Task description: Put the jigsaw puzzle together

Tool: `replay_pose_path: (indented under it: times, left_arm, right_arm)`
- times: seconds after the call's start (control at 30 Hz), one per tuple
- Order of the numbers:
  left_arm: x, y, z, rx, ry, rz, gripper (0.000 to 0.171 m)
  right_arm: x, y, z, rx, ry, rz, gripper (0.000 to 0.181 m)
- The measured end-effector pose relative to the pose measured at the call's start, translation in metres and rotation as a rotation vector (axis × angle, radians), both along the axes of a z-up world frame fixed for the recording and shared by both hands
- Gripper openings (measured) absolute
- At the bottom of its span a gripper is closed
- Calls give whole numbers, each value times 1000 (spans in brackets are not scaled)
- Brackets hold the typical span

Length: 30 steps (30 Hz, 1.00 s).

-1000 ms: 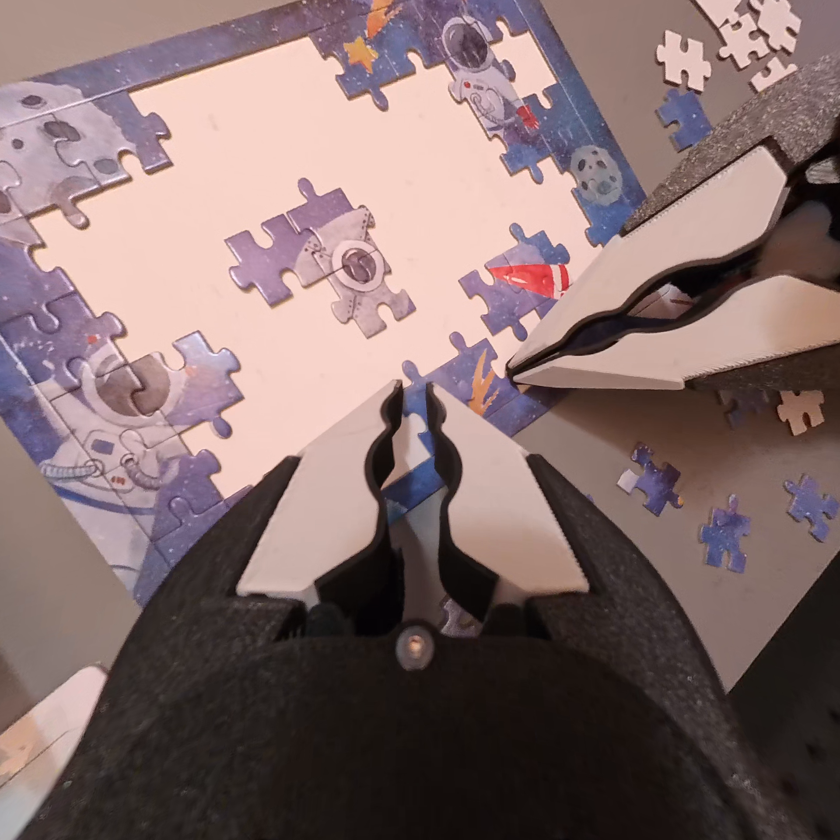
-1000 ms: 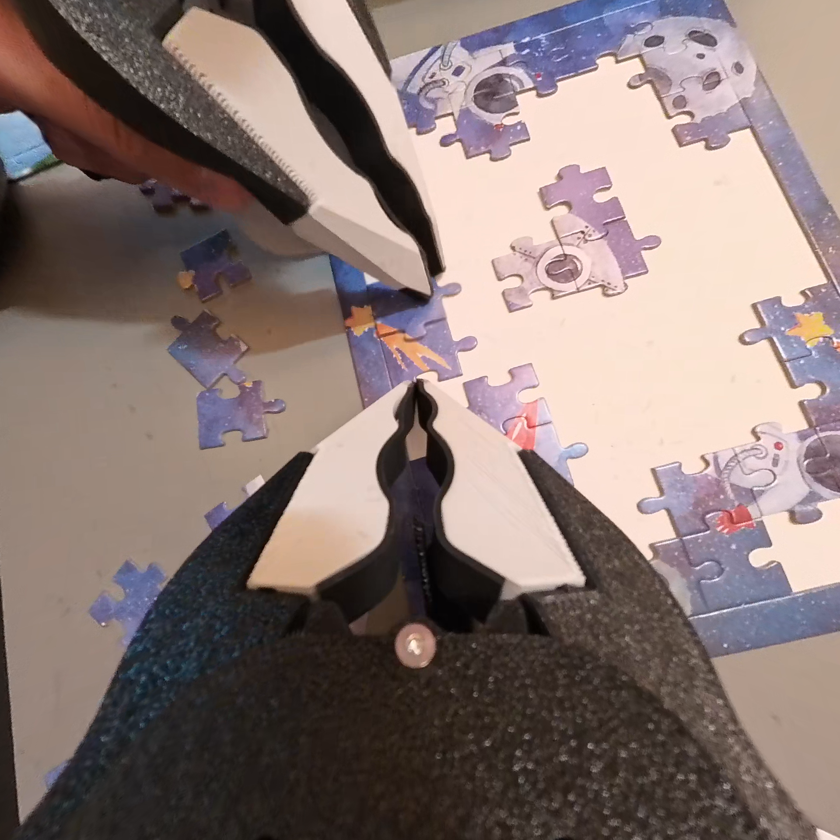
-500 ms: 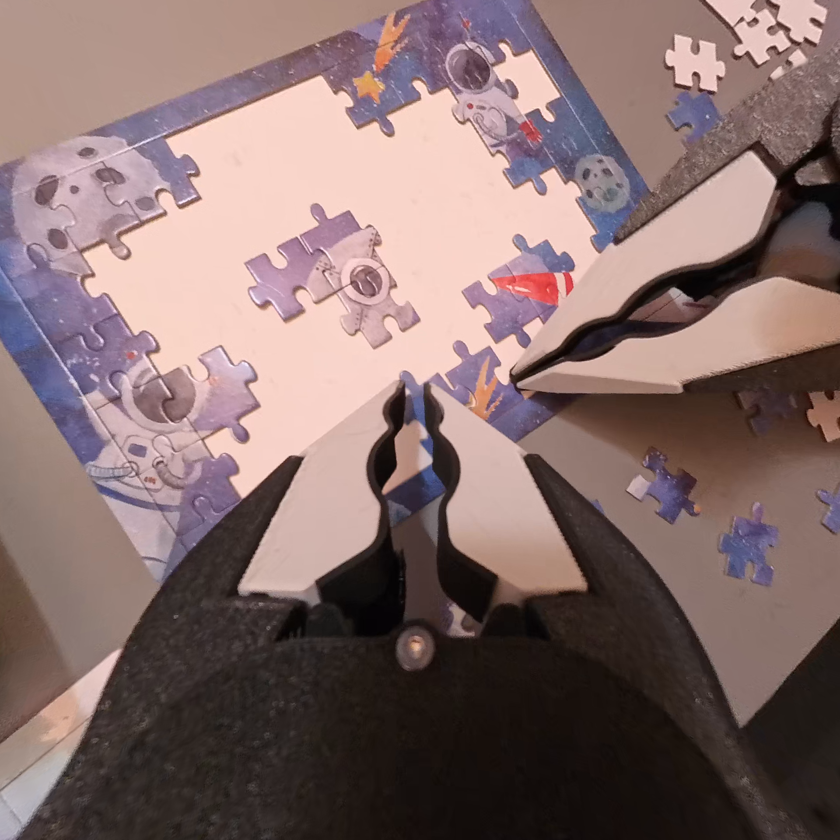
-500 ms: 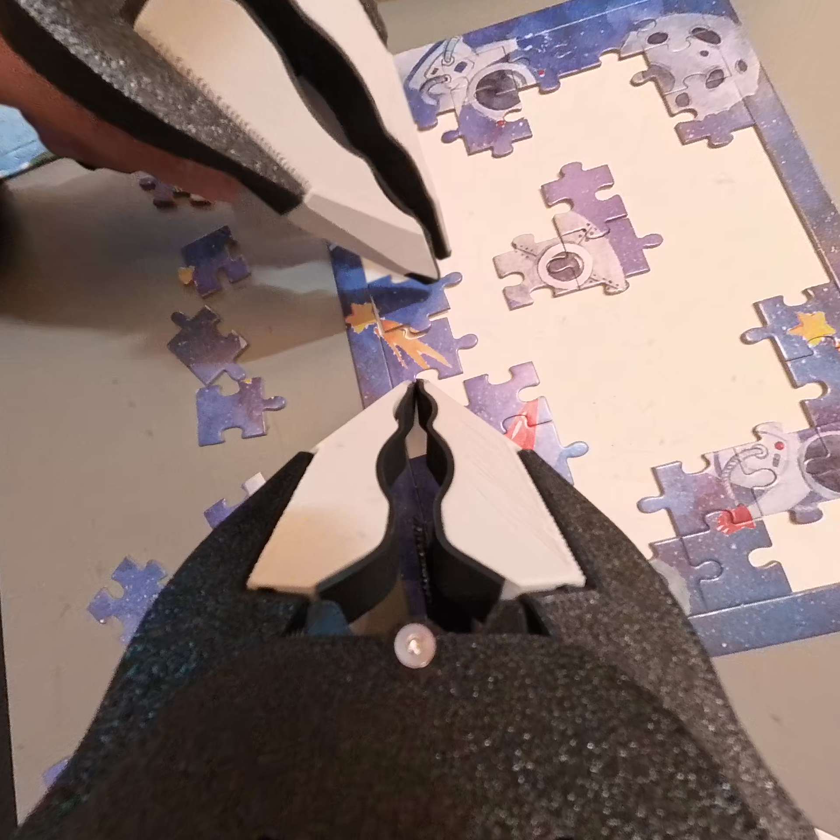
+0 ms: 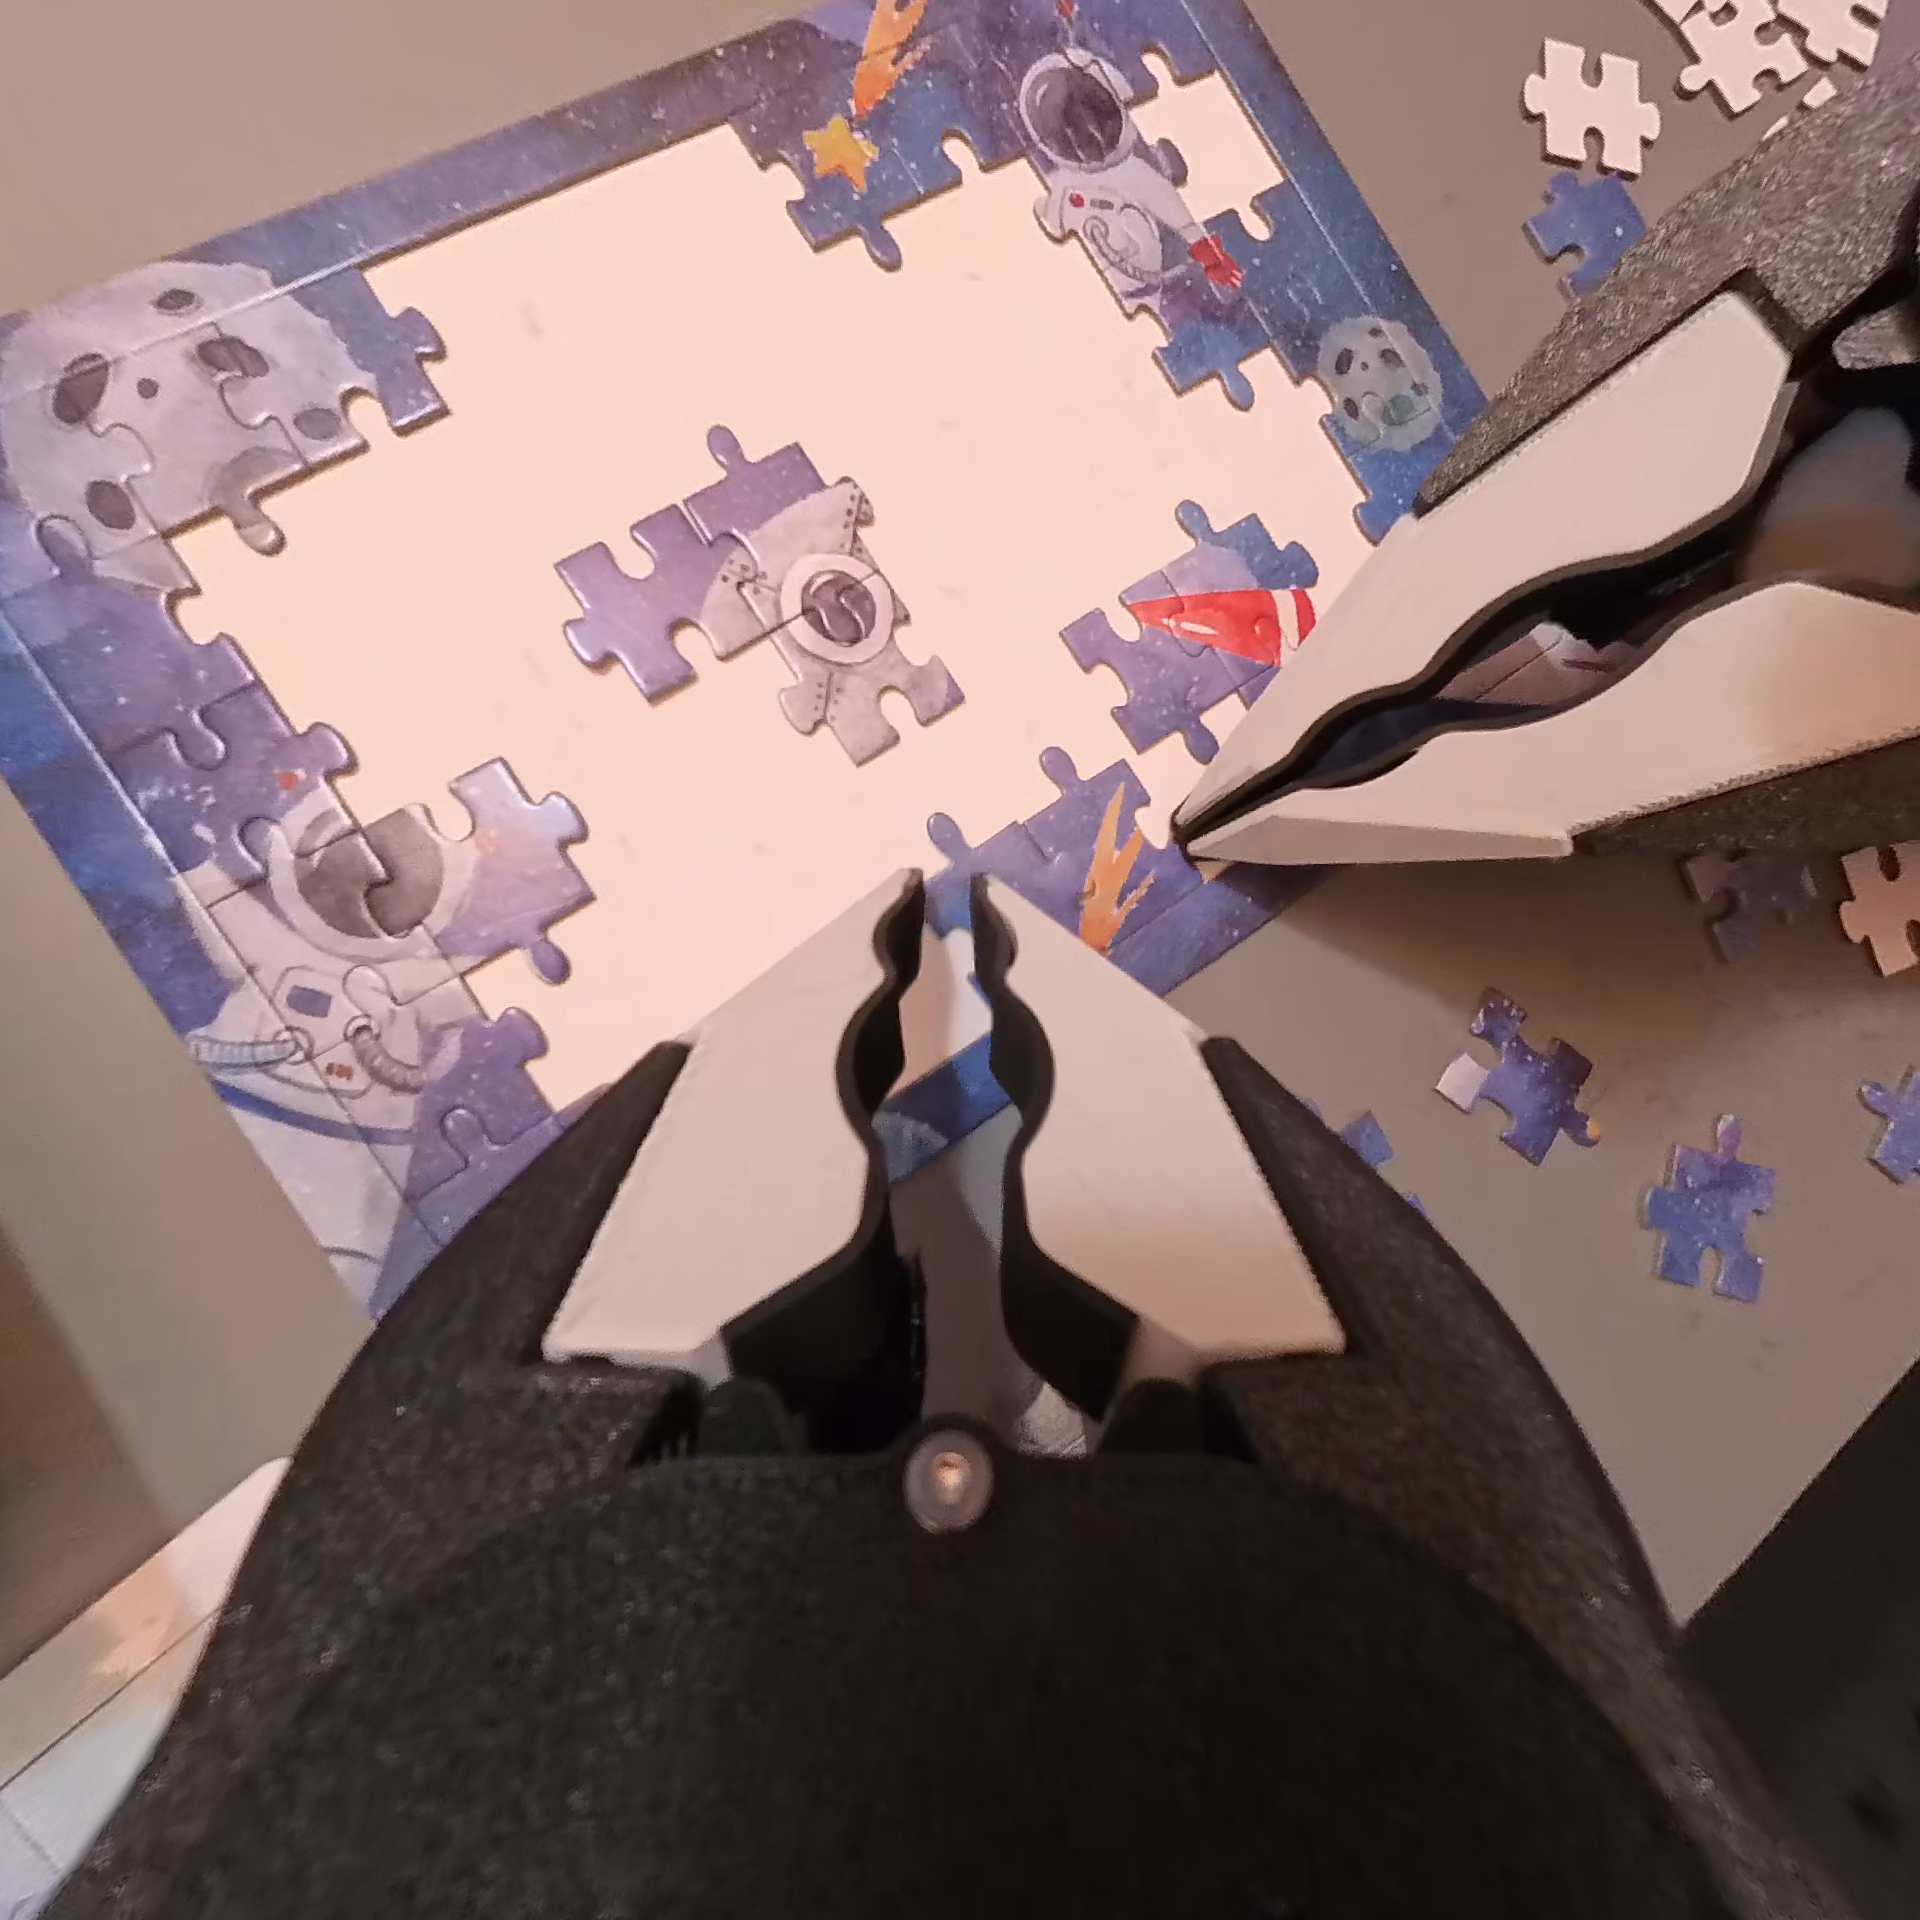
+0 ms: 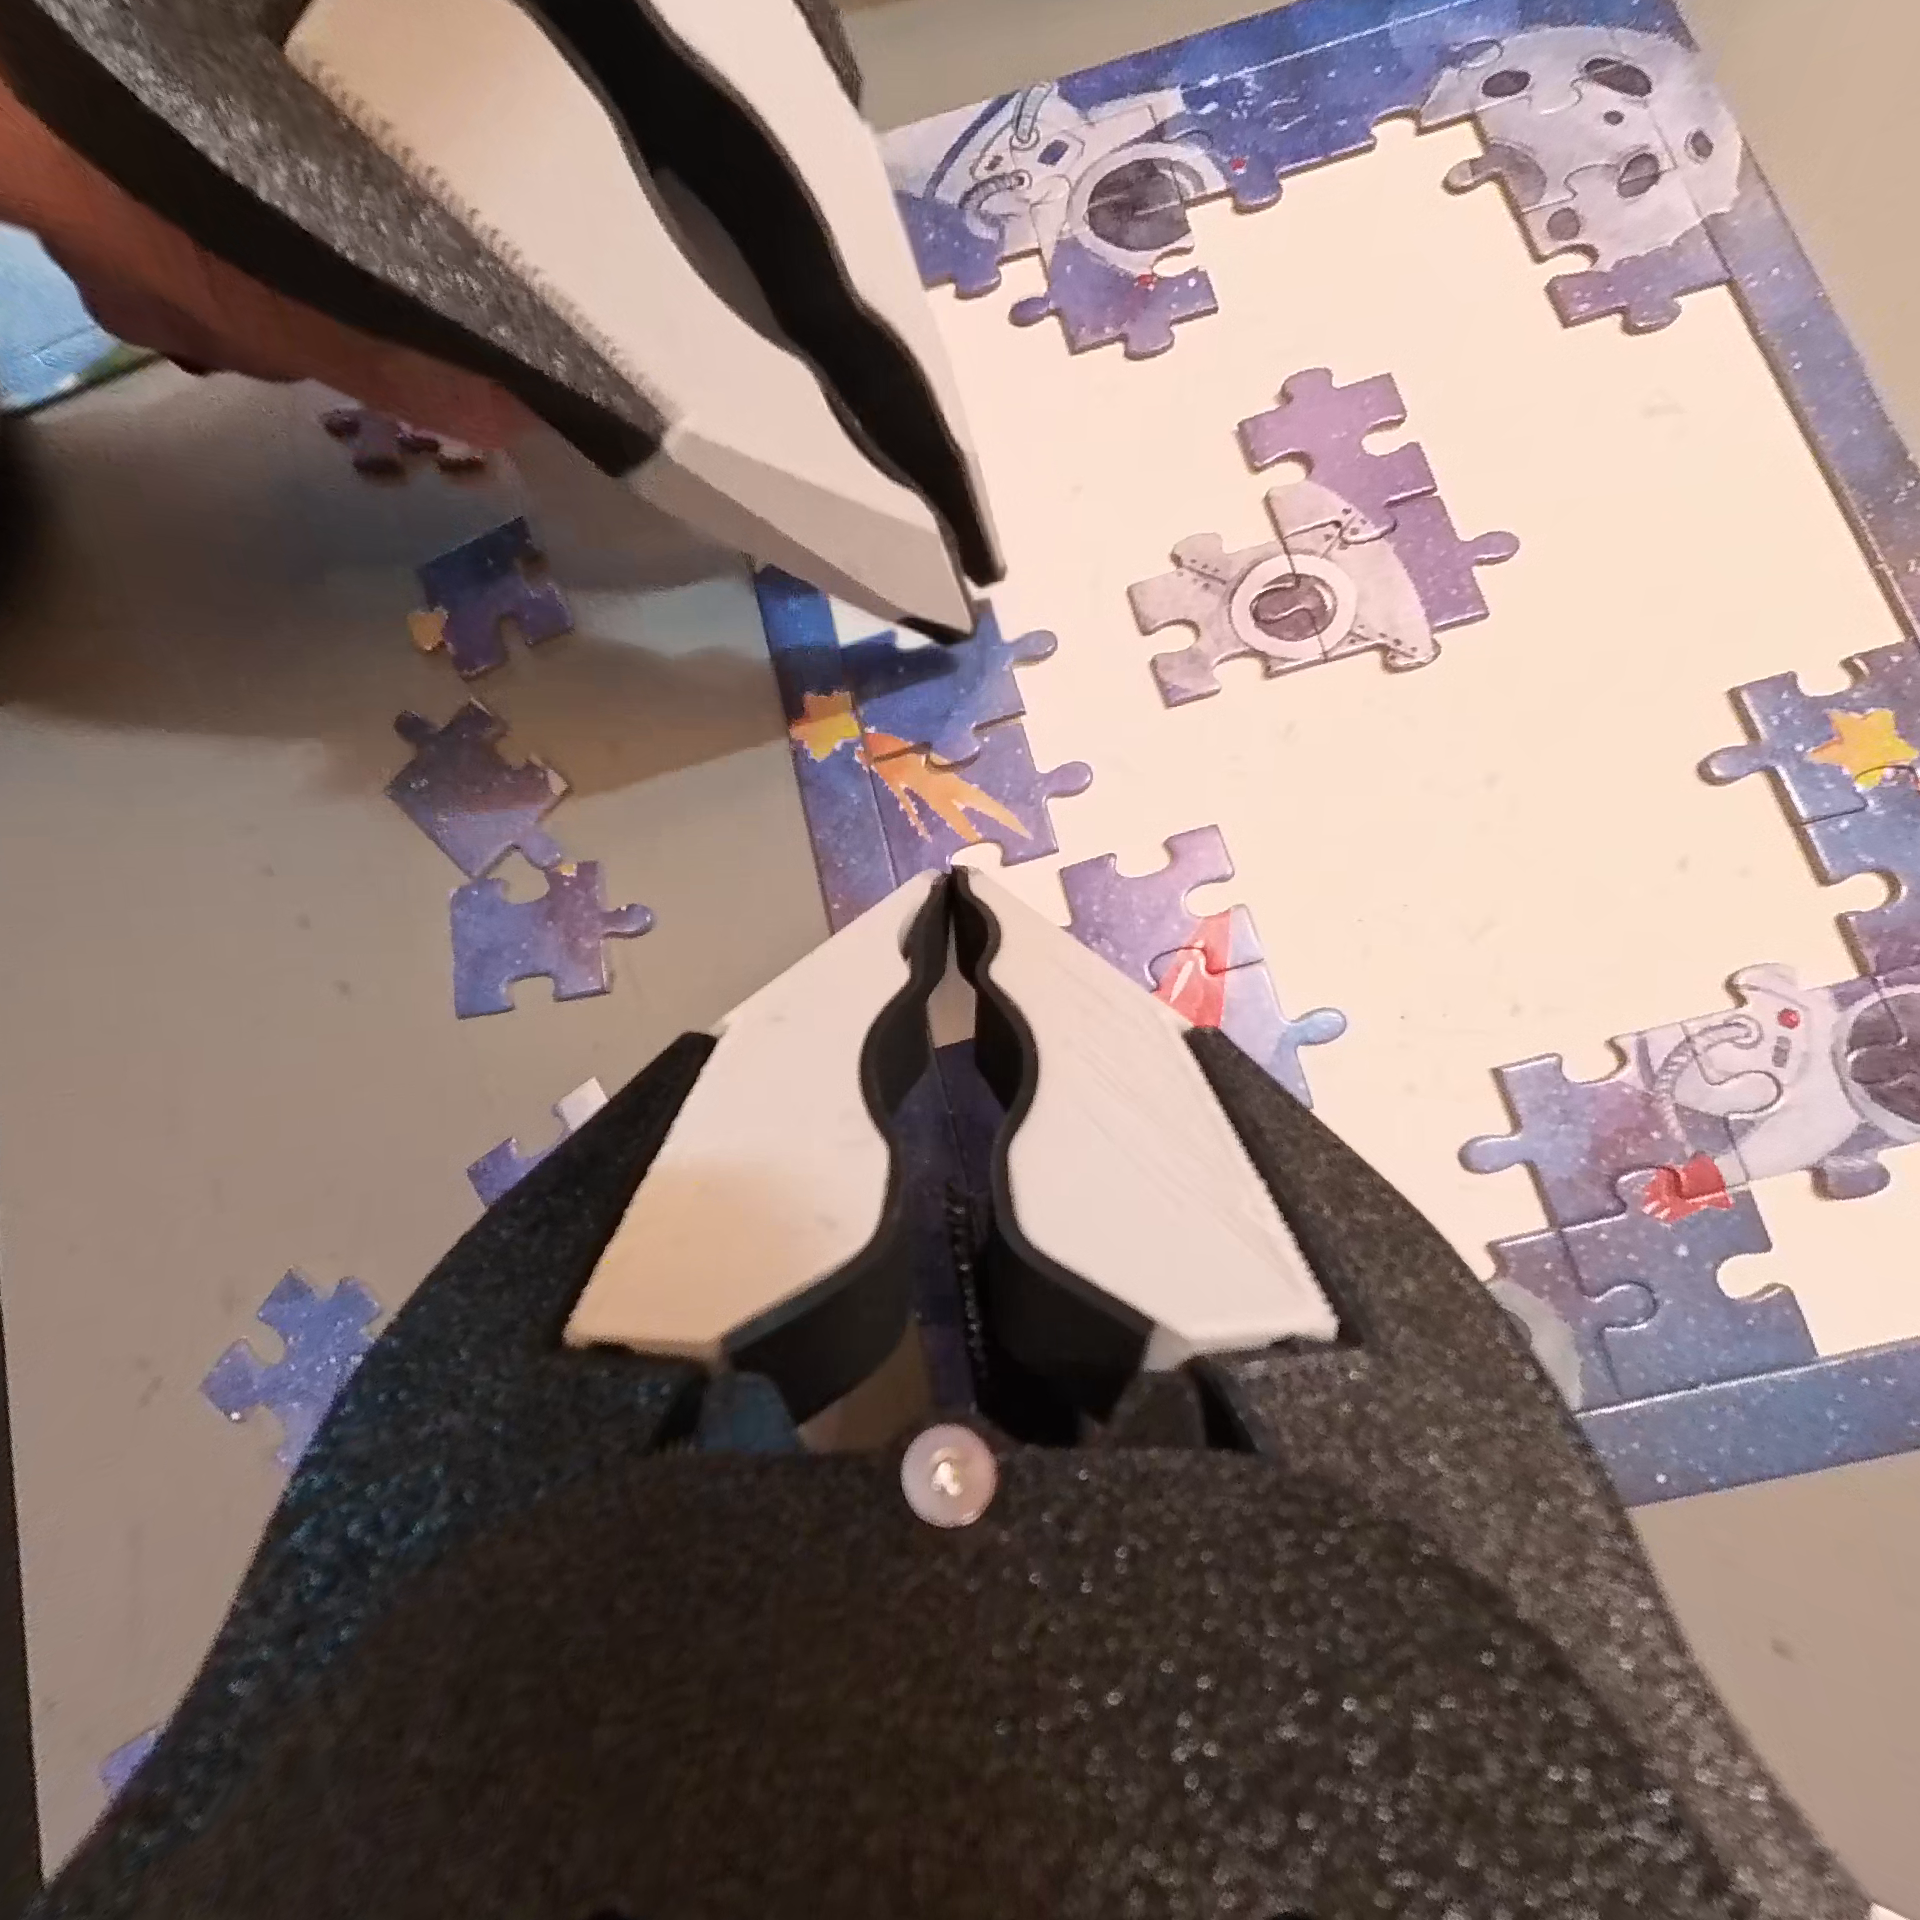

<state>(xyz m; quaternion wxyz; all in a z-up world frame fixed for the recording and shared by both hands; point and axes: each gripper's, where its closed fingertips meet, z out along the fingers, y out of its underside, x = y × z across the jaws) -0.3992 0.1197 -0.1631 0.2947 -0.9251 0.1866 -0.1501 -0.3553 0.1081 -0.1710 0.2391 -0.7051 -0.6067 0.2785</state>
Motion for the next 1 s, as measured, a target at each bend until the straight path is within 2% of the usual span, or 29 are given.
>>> replay_pose_path:
  times: [0.23, 0.33, 0.5, 0.83, 1.0]
  left_arm:
    - [9, 0, -4, 12, 34, -74, 9]
    - [11, 0, 2, 42, 71, -111, 9]
    - [13, -3, 2, 53, 144, -159, 2]
    - [9, -11, -5, 76, 172, -305, 8]
    - [6, -9, -5, 44, 158, -298, 13]
  right_arm:
    - [0, 0, 0, -2, 2, 0, 0]
    - [0, 0, 0, -6, 3, -1, 0]
    - [0, 0, 0, -13, 6, -2, 0]
    - [0, 0, 0, -19, 9, 1, 0]
    - [1, -1, 4, -27, 7, 9, 0]
